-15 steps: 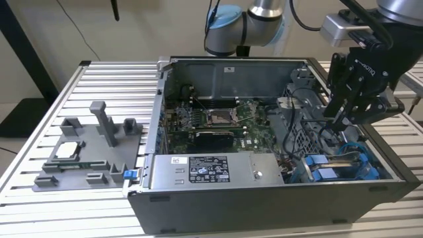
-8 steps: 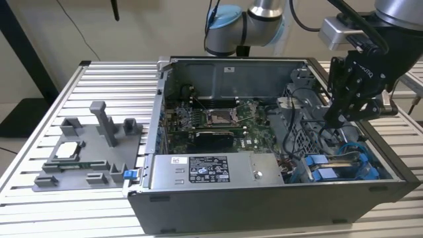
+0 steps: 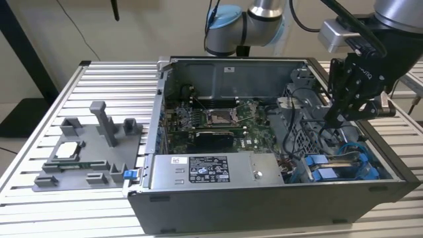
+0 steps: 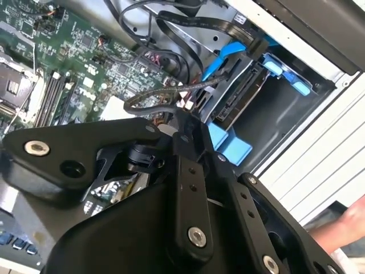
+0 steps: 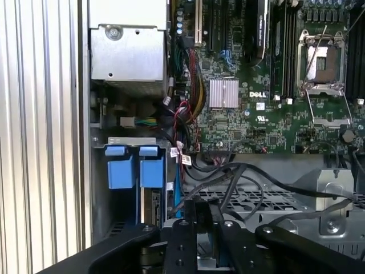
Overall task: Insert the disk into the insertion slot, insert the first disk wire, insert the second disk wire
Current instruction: 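Insert the disk into the insertion slot, then insert the first disk wire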
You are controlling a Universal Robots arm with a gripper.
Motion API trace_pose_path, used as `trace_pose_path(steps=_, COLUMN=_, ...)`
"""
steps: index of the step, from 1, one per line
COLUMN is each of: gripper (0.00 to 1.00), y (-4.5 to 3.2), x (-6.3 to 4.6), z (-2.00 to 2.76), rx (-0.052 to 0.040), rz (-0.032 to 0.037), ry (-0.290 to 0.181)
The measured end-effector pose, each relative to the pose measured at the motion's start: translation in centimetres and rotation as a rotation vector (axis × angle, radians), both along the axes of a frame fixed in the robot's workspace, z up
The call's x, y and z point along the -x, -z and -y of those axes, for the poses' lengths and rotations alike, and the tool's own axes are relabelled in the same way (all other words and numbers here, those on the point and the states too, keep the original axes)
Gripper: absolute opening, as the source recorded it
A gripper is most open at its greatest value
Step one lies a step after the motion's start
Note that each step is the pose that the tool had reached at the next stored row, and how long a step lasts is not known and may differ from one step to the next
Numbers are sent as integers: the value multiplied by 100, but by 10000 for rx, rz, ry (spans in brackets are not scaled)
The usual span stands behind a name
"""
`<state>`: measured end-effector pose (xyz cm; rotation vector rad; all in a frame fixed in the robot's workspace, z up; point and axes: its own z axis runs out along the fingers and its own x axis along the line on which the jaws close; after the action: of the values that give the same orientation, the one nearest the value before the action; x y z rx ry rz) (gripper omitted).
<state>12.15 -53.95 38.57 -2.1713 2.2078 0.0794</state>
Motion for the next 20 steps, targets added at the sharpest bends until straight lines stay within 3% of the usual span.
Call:
trace_pose_path(steps=4, gripper=0, y=6, x=-31, z=9, rx=7, rz=-63, ry=0)
trace_pose_path(steps=11, gripper=0, y=24, x=-132, z=83, rx=6, rz=-300, ry=-1)
trace_pose_path(steps=20, gripper=0, y=37, x=-148, z=94, rx=16, rz=-347, ry=-1)
